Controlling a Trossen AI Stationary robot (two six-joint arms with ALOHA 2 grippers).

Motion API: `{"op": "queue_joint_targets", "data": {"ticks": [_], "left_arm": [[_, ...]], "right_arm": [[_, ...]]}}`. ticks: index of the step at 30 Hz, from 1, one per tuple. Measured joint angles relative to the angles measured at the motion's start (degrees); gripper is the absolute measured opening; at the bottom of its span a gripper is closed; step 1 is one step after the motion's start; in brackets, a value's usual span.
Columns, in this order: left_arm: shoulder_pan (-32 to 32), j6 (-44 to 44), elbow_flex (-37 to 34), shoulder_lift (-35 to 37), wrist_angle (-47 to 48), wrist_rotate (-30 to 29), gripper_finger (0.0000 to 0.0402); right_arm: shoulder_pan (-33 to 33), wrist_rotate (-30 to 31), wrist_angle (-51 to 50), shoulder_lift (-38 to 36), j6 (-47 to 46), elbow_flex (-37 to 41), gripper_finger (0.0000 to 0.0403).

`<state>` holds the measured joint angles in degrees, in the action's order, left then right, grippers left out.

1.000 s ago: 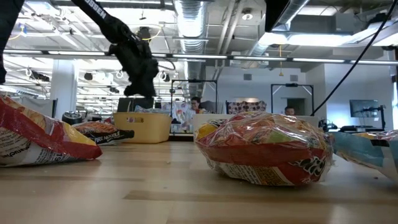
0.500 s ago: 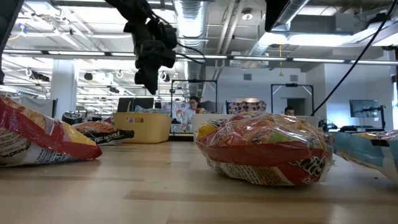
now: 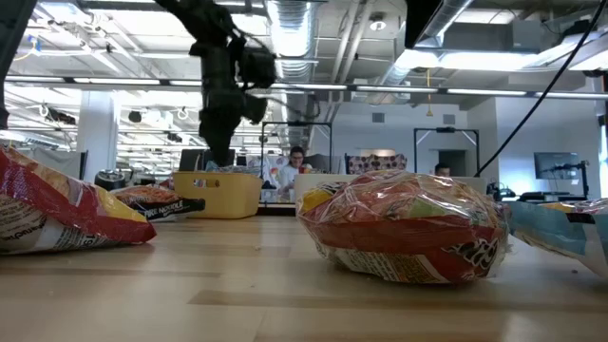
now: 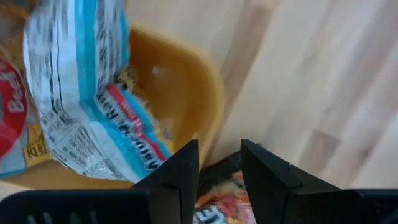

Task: Sort Maruchan noodles
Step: Put the blue noodle pack into the orange bin

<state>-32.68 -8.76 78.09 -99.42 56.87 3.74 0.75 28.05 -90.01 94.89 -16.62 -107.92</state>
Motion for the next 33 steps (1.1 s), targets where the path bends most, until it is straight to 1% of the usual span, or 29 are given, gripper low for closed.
{"op": "queue_joint_targets", "data": {"ticks": [2, 6, 15, 17, 18, 22, 28, 33], "left_arm": [[-0.8, -0.5, -2.0, 0.0, -2.8, -0.1, 0.0105], [-2.4, -0.6, -3.1, 0.0, -5.9, 0.4, 0.0105], [-5.7, -1.5, -3.2, 0.0, -5.9, 0.9, 0.0105], [-6.6, -2.3, -3.2, 0.0, -6.1, -0.3, 0.0105], [-7.1, -2.8, -3.3, 0.0, -6.6, -2.8, 0.0105], [-9.8, -3.8, -3.3, -0.1, -8.0, -5.9, 0.0105], [-13.6, -6.1, -3.3, -0.1, -10.0, -5.0, 0.0105], [-15.8, -8.2, -3.3, -0.1, -14.4, -4.5, 0.0105]], "right_arm": [[0.0, 0.0, 0.0, 0.0, 0.0, 0.0, 0.0118], [0.0, -0.2, 0.0, 0.0, 0.0, 0.0, 0.0118], [0.0, -0.2, 0.0, 0.0, 0.0, 0.0, 0.0118], [0.0, -0.2, 0.0, 0.0, 0.0, 0.0, 0.0118], [0.0, -0.2, 0.0, 0.0, 0.0, 0.0, 0.0118], [0.0, -0.2, 0.0, 0.0, 0.0, 0.0, 0.0118], [0.0, -0.1, 0.0, 0.0, 0.0, 0.0, 0.0118], [-0.2, 0.1, 0.4, 0.0, 0.0, 0.0, 0.0118]]}}
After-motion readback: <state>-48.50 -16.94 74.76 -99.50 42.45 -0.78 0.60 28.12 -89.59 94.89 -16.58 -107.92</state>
